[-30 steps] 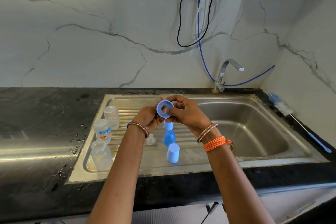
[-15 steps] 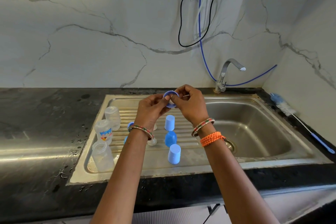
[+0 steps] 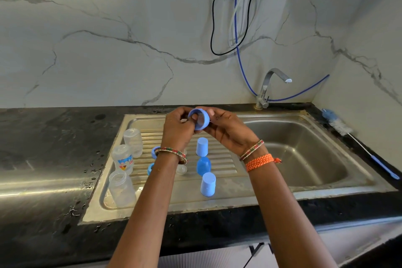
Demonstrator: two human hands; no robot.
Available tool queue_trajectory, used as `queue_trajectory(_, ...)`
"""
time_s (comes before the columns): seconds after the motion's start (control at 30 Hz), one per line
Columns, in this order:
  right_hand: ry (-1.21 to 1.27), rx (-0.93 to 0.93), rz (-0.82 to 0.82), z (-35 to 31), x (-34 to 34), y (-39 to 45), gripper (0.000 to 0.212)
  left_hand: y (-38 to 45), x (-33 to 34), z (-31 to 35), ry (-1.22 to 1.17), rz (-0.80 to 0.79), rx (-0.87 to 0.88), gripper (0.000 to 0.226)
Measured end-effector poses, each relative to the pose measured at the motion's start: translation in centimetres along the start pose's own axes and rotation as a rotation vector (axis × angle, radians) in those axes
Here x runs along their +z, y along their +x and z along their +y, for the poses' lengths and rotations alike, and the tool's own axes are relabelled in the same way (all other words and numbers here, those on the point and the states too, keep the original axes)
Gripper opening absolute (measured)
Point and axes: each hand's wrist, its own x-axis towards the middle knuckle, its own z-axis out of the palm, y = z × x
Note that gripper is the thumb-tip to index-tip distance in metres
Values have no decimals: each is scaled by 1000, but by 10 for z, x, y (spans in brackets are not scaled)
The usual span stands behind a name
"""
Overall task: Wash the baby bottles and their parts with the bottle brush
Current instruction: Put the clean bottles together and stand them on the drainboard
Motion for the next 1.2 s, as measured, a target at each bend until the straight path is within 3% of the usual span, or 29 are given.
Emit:
queue_trajectory(0.1, 132, -18, 8, 11, -4, 2, 28, -2, 0, 4, -18, -31, -14, 8)
queue_trajectory(0.27, 188, 12, 185, 14, -1, 10, 28, -3, 6, 7, -170, -135, -30, 9)
queue_trajectory(0.47, 189, 137, 262, 25, 3, 17, 27, -2, 10, -7, -5, 14, 38, 32)
queue_trajectory(0.63, 186, 166, 213, 17, 2, 19, 28, 4, 3, -5, -70, -75, -46, 6)
queue_trajectory(0.7, 161, 151, 222, 14, 3, 20, 26, 7, 2, -5, -121, -87, -94, 18)
queue_trajectory(0.9, 131, 72, 131, 17, 10, 17, 22, 9, -4, -9, -319, -29, -171, 12)
queue_trajectory(1.1, 312, 78, 24, 37, -2, 8, 28, 13, -3, -28, -174, -32, -233, 6)
queue_trajectory(1.2, 347, 96, 33, 52, -1, 12, 57, 15, -4, -38, -2, 8, -218, 14)
